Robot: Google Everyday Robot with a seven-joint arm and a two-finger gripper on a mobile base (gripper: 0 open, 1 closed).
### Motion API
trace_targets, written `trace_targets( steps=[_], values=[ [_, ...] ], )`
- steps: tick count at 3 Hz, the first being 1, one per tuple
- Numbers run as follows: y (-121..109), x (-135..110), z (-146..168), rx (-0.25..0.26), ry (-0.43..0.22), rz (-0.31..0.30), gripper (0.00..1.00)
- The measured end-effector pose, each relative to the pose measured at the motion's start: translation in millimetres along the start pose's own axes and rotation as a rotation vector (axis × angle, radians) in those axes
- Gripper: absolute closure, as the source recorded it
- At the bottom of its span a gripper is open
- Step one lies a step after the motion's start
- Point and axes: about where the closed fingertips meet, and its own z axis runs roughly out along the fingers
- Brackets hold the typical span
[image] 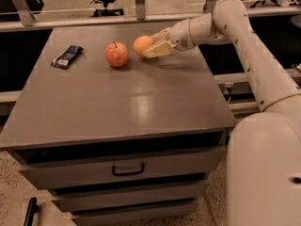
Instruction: Move orange near apple
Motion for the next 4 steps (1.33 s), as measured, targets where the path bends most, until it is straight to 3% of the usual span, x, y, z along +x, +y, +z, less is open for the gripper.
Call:
trace_targets(
  steps=[2,3,4],
  values=[
    [2.5,0.3,7.4,-0.012,-0.001,0.001,0.15],
    [3.8,0.4,11.6,-0.018,-0.001,0.001,0.00],
    [3.8,0.4,11.8,-0.018,-0.001,0.001,0.00]
  ],
)
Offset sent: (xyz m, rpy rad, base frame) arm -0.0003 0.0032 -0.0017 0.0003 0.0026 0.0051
